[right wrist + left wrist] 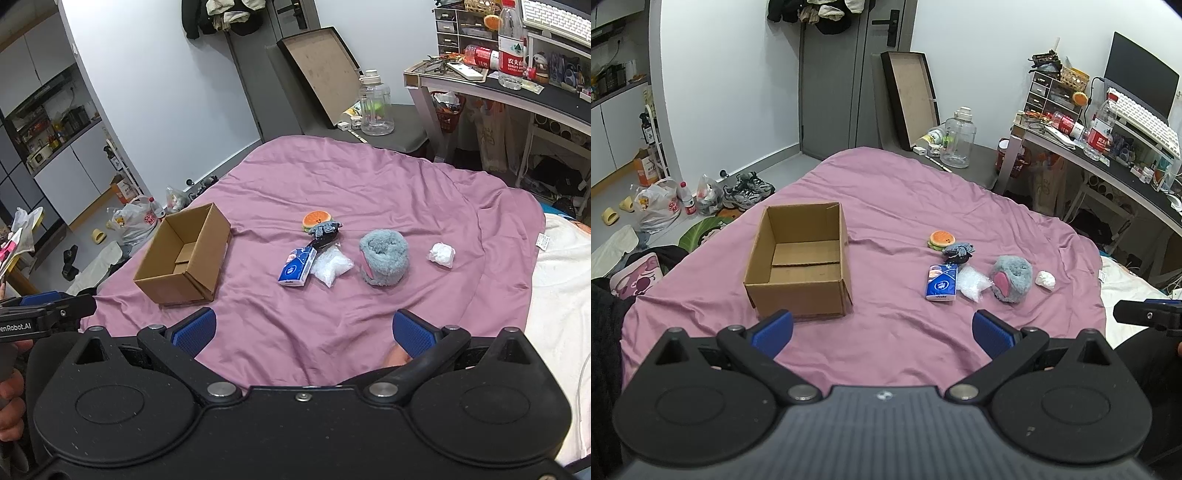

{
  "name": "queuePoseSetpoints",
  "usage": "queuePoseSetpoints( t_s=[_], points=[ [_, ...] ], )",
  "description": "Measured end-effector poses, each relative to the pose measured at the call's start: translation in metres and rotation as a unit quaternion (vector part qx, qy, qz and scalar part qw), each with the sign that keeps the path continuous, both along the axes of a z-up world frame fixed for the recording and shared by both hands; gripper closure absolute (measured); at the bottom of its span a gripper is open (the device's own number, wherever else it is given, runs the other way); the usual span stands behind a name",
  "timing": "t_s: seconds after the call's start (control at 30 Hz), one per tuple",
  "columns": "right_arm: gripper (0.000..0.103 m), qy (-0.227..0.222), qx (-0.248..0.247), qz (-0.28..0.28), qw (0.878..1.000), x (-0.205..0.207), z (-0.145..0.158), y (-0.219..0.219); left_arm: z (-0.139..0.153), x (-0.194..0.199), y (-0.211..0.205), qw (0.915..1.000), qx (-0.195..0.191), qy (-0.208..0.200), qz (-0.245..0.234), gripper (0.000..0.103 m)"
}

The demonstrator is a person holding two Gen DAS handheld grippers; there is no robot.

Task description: Organize soft objects

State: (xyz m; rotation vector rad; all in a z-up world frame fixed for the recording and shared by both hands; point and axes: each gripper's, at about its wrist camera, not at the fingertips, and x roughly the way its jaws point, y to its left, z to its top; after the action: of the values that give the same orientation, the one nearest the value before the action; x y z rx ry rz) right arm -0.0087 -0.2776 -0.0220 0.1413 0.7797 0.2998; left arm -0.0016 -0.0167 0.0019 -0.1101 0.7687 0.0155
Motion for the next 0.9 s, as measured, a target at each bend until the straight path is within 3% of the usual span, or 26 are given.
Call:
queuePoseSetpoints(
  t_s=[0.9],
  points=[
    [0.0, 0.001, 0.006, 0.001, 1.0, 0.002, 0.0, -0.002, -0.007, 0.009, -0.005, 0.9999, 0.009, 0.008, 0.001, 0.0]
  ],
)
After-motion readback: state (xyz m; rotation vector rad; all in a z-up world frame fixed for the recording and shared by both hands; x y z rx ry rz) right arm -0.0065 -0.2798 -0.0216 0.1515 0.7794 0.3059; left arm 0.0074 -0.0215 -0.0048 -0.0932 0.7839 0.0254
